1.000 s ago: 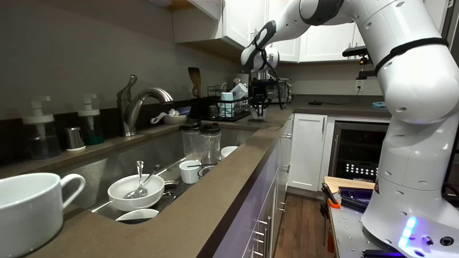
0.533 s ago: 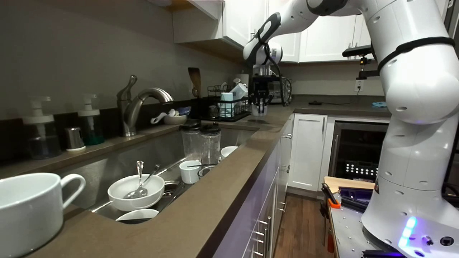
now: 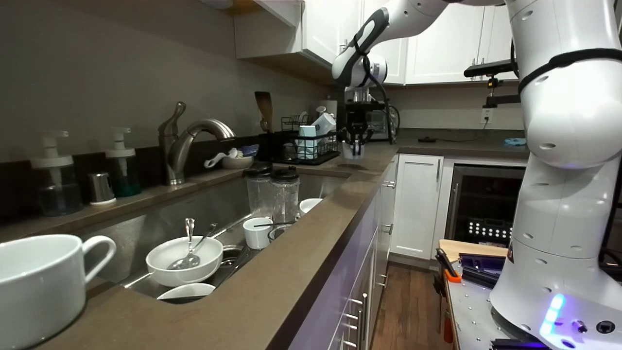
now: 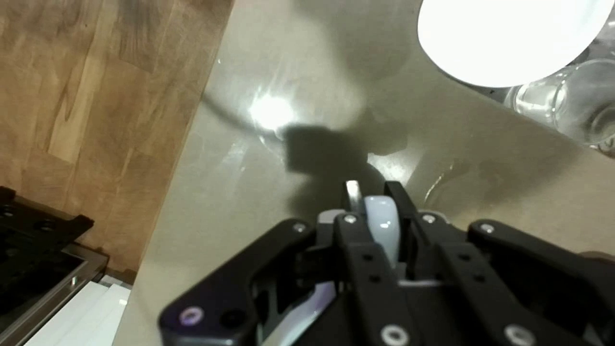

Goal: Pick up the white mug on the right side of the counter, pour the liquid out of the mug into the sink, place the mug on the left side of the counter

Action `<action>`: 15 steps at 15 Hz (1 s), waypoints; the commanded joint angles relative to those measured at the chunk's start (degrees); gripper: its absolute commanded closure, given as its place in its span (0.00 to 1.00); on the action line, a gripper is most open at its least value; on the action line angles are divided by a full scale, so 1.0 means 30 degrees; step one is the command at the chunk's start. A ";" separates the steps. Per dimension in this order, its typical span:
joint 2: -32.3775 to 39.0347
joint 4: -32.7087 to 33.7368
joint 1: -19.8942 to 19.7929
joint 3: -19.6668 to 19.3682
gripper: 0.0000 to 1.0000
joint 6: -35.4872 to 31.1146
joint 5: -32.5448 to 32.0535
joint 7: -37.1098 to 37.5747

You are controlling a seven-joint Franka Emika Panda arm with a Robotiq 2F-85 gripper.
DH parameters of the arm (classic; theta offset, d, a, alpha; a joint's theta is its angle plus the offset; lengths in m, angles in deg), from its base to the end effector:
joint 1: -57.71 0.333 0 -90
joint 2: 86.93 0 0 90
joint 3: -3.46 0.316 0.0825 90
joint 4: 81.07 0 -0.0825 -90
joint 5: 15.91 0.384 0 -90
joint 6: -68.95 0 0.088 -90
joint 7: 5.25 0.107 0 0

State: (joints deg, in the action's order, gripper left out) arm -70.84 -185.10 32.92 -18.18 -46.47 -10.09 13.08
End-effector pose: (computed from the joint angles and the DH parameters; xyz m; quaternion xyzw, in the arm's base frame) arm 0.4408 -0.4341 0.3896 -0.8343 0.5504 0.0309 0.0013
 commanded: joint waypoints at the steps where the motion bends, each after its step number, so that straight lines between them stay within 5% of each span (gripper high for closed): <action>1: -0.1716 -0.1950 0.0633 -0.0129 0.93 -0.0830 -0.0854 -0.0315; 15: -0.4738 -0.4929 0.1599 0.0253 0.94 -0.1013 -0.2226 -0.1237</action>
State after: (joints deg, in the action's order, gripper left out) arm -81.36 -197.42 37.36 -17.80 -48.57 -15.62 11.59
